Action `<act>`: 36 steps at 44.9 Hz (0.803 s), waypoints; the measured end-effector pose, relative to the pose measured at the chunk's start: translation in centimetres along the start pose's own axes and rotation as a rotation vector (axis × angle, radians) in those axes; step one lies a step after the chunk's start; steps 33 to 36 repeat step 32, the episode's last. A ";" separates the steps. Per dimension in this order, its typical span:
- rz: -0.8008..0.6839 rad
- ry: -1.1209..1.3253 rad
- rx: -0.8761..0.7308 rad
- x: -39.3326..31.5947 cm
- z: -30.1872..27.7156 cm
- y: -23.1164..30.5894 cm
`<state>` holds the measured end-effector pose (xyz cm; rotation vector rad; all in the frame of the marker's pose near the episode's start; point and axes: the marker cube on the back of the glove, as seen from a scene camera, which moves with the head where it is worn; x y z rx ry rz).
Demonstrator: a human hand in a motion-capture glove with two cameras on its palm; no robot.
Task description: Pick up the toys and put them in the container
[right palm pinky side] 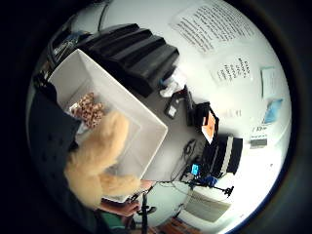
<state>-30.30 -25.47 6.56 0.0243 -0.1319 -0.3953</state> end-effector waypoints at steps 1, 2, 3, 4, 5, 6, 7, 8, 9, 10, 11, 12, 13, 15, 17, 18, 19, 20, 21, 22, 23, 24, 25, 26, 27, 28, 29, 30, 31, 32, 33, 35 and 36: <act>0.019 0.016 -0.050 0.1 0.4 0.1; 0.045 0.028 -0.099 0.3 0.8 0.2; 0.075 0.034 -0.143 0.4 1.2 0.2; 0.105 0.032 -0.182 0.5 1.5 0.3; 0.131 0.025 -0.215 0.5 1.7 0.3; 0.150 0.015 -0.242 0.5 1.9 0.3; 0.163 0.005 -0.262 0.4 2.1 0.3; 0.172 -0.002 -0.274 0.4 2.2 0.2; 0.179 -0.005 -0.275 0.5 2.2 0.2; 0.184 -0.007 -0.267 0.5 2.2 0.3; 0.186 -0.006 -0.255 0.6 2.1 0.3; 0.180 -0.004 -0.245 0.7 2.0 0.4; 0.168 0.001 -0.237 0.8 1.9 0.6; 0.140 0.010 -0.227 1.0 1.7 0.9; 0.127 0.016 -0.216 1.2 1.6 1.2; 0.125 0.020 -0.212 1.2 1.5 1.3; 0.124 0.023 -0.208 1.3 1.4 1.4; 0.120 0.025 -0.206 1.3 1.4 1.5; 0.114 0.025 -0.203 1.4 1.3 1.5; 0.105 0.024 -0.199 1.4 1.3 1.6; 0.098 0.021 -0.193 1.3 1.2 1.6; 0.096 0.017 -0.186 1.3 1.2 1.6; 0.099 0.012 -0.179 1.4 1.1 1.7; 0.103 0.008 -0.172 1.4 1.1 1.8; 0.103 0.006 -0.169 1.5 1.0 1.9; 0.096 0.009 -0.171 1.6 1.0 2.1; 0.081 0.016 -0.178 1.8 0.9 2.3; 0.062 0.021 -0.185 1.9 0.9 2.6; 0.044 0.022 -0.187 2.0 0.8 2.8; 0.029 0.019 -0.185 2.0 0.8 2.9; 0.029 0.019 -0.185 2.0 0.8 2.9; 0.029 0.019 -0.185 2.0 0.8 2.9; 0.029 0.019 -0.185 2.0 0.8 2.9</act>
